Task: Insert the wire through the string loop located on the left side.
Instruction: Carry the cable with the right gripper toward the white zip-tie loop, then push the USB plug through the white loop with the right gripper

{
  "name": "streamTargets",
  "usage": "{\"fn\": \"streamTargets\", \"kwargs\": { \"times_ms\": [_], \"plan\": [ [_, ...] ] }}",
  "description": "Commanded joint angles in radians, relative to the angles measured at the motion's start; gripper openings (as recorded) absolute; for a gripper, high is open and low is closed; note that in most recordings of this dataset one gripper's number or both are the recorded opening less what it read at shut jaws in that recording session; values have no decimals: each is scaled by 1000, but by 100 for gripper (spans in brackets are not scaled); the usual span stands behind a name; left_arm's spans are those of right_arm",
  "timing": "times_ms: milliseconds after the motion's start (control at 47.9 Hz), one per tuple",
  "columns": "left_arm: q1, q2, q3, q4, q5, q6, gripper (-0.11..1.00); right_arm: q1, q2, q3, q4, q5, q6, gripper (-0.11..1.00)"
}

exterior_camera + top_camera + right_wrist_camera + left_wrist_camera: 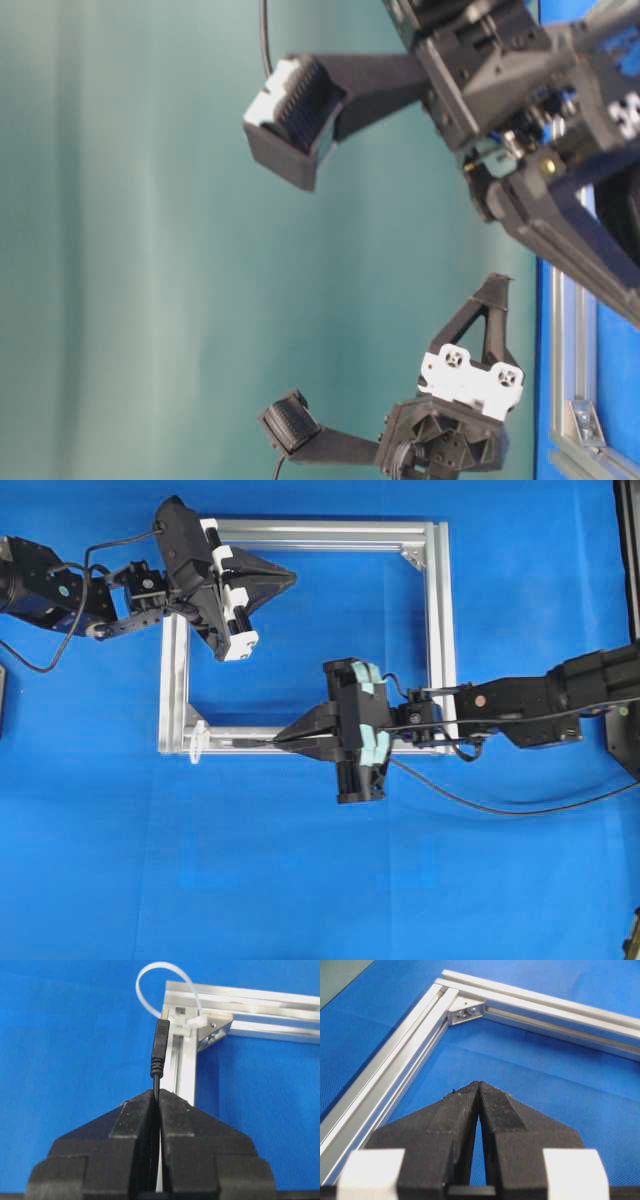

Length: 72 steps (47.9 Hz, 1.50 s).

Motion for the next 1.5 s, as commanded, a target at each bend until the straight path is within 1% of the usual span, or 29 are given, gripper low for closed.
{"fn": "streamTargets", "kwargs": {
  "times_ms": [0,167,334,1483],
  "plan": [
    [0,-28,-8,2,-9,0,0,-5,0,-40,-3,-3,-3,0],
    [0,-28,-6,2,-9,2,0,-5,37,-84,-5,0,-3,0],
    [0,-29,-6,3,-9,3,0,-5,54,-106,-5,0,-3,0],
    [0,-28,-9,3,-9,3,0,-6,55,-100,-5,0,-3,0]
  ]
}}
